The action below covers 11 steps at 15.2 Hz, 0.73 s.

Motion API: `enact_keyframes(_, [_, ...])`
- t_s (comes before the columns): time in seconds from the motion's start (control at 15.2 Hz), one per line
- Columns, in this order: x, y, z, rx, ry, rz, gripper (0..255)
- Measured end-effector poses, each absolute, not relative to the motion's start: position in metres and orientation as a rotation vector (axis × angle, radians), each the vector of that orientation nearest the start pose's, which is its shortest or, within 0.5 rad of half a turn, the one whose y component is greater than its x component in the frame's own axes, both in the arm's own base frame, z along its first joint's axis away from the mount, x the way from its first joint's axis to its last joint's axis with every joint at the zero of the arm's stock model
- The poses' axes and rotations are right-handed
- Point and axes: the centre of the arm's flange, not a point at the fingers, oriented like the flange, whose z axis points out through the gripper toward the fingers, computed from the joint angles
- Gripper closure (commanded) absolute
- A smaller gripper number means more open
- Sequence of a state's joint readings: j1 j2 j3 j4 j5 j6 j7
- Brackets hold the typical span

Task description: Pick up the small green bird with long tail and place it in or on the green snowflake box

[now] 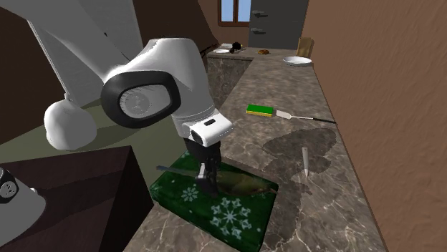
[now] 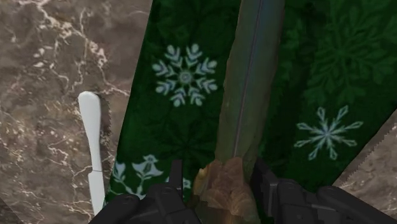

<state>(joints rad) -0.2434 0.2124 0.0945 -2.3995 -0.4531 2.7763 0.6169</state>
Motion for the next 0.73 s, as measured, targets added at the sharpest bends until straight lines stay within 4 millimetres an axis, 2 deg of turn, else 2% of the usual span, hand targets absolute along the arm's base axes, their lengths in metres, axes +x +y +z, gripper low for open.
enact_keyframes(0.07, [0.510, -0.056, 0.242, -3.205, 0.581, -0.330, 255])
enact_keyframes(0.13, [0.510, -0.056, 0.242, -3.205, 0.581, -0.330, 0])
enact_keyframes(0.53, [0.510, -0.056, 0.242, -3.205, 0.581, -0.330, 0])
enact_keyframes(0.73, [0.505, -0.049, 0.270, -3.206, 0.580, -0.331, 0])
